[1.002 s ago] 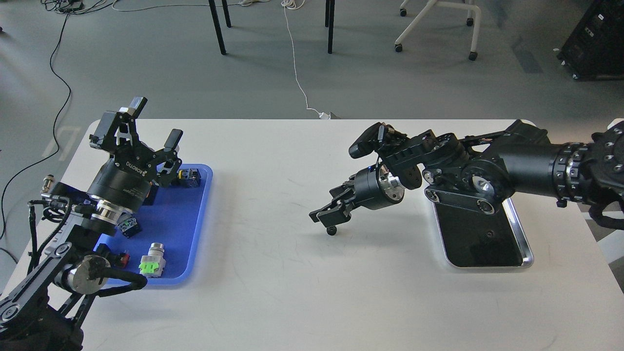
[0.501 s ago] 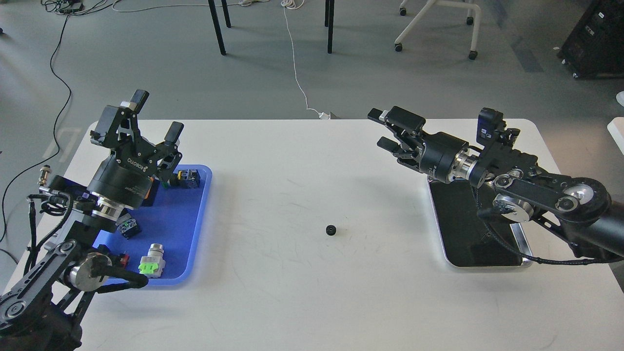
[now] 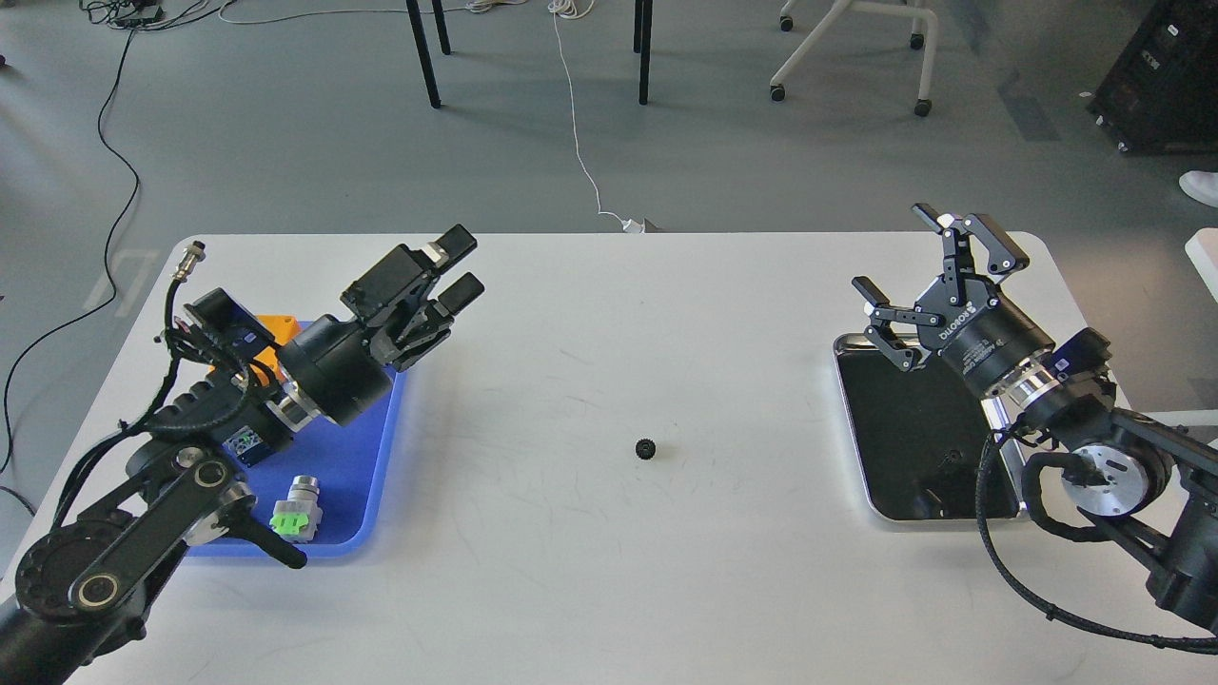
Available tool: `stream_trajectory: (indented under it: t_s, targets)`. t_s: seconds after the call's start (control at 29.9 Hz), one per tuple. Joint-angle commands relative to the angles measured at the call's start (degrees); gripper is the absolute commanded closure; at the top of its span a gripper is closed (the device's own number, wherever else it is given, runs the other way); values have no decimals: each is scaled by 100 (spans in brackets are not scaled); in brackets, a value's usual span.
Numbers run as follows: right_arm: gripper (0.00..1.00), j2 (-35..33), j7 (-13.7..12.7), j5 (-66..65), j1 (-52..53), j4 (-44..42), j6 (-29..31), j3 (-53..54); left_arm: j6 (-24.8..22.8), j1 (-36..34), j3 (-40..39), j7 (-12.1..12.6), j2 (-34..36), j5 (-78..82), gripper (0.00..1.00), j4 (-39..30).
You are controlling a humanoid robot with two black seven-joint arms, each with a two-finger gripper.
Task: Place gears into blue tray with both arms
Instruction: 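Reach the left gripper to the black part and grasp it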
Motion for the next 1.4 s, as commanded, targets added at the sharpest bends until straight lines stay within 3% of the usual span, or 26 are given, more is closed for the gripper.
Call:
stream_trajectory:
  t_s: [0.0, 0.27, 0.37, 0.6, 0.94, 1.14, 1.37]
  targets:
    - [4, -254, -1, 408, -133, -13, 63, 7, -148, -678, 769, 1, 113, 1300, 2, 0]
    - [4, -448, -1, 612, -257, -66, 63, 24, -193, -2594, 2642, 1, 35, 3799, 1, 219]
    - [4, -474, -1, 699, -265, -145, 63, 51, -149, -3236, 3336, 1, -307, 4580, 1, 456]
    - [4, -483, -1, 700, -301, -215, 63, 60, -43, -4054, 4277, 1, -1169, 5095, 2, 1405]
    - [4, -483, -1, 700, -345, -215, 63, 60, 335, -4275, 5052, 1, -2040, 5095, 11, 2574]
    - [4, -475, -1, 700, -380, -215, 63, 60, 361, -4266, 5227, 1, -2102, 5095, 27, 2891]
    - [4, -474, -1, 700, -380, -215, 63, 51, 449, -4187, 5377, 1, -2049, 5095, 29, 3006]
